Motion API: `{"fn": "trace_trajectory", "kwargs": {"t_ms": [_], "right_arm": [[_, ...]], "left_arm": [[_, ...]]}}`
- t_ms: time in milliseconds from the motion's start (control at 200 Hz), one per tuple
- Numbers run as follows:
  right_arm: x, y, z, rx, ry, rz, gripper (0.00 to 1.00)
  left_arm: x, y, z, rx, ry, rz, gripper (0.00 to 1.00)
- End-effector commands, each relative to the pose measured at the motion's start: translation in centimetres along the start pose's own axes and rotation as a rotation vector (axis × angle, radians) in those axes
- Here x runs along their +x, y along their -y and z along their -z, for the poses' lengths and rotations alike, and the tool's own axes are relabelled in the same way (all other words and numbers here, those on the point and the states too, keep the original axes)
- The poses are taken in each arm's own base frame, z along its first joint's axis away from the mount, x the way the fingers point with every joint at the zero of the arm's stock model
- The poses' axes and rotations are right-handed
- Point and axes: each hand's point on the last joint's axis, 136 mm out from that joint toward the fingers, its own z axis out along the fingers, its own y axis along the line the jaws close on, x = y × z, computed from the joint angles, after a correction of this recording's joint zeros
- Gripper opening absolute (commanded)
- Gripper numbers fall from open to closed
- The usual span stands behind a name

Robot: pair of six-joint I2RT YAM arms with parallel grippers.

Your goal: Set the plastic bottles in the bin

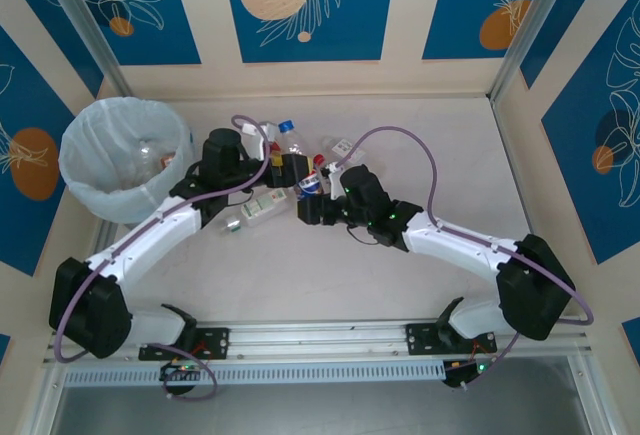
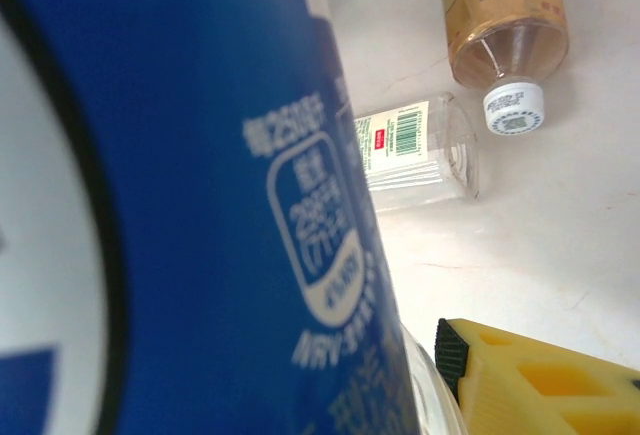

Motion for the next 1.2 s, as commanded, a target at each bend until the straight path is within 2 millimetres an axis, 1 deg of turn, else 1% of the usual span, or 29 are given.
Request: {"fn": "trace_trajectory", "kwargs": {"t_ms": [0, 70, 165, 355, 415, 490, 595, 670, 765, 825, 885, 990, 1040, 1115, 1195], "right_arm": [[-1.9, -2.6, -0.1, -0.075, 0.055, 0.042, 0.00], [-2.0, -2.9, -0.3, -0.080, 0.055, 0.061, 0.00], [-2.1, -3.3, -0.7, -0.079, 0.052, 0.077, 0.00], [-3.3, -4.0, -0.6, -0.092, 0.088, 0.089, 0.00], [-3.5, -3.9, -0.7, -0.086, 0.091, 0.089, 0.00], [-3.7, -3.8, -0.7, -0.077, 0.102, 0.084, 0.00], [-4.3, -4.0, -0.4, -0.078, 0.130, 0.087, 0.00], [-4.8, -4.2, -0.3, -0.077, 0.144, 0.095, 0.01], [-5.0, -4.2, -0.2, -0.069, 0.150, 0.095, 0.10], [-5.0, -4.1, -0.2, -0.063, 0.153, 0.093, 0.21], [-5.0, -4.1, -0.3, -0.064, 0.149, 0.095, 0.34], [-4.9, -4.3, -0.3, -0.078, 0.146, 0.099, 0.48], [-4.9, -4.3, -0.3, -0.084, 0.147, 0.099, 0.52], [-4.8, -4.5, -0.3, -0.095, 0.146, 0.110, 0.55], [-4.8, -4.6, -0.1, -0.099, 0.151, 0.121, 0.63]], "left_arm": [[-1.8, 0.9, -0.5, 0.009, 0.064, 0.006, 0.99], [-1.9, 1.0, -1.0, 0.023, 0.056, 0.019, 0.99], [-1.8, 1.4, -1.7, 0.038, 0.025, 0.018, 0.96], [-1.8, 1.4, -2.3, 0.035, 0.005, 0.029, 0.82], [-1.8, 1.6, -2.4, 0.042, -0.001, 0.030, 0.78], [-1.7, 1.8, -2.6, 0.046, -0.012, 0.031, 0.78], [-1.4, 1.2, -2.7, 0.015, -0.031, 0.033, 0.80], [-1.3, 1.0, -2.6, 0.002, -0.033, 0.028, 0.75], [-1.2, 1.0, -2.5, 0.001, -0.039, 0.018, 0.68], [-1.2, 1.1, -2.4, 0.001, -0.042, 0.006, 0.63], [-1.4, 1.3, -2.2, 0.000, -0.038, -0.006, 0.60], [-1.6, 1.4, -2.1, -0.001, -0.031, -0.010, 0.57], [-1.8, 1.5, -2.2, 0.003, -0.029, -0.009, 0.56], [-2.1, 1.7, -2.3, 0.010, -0.026, -0.011, 0.56], [-2.5, 1.9, -2.1, 0.012, -0.010, -0.020, 0.55]]}}
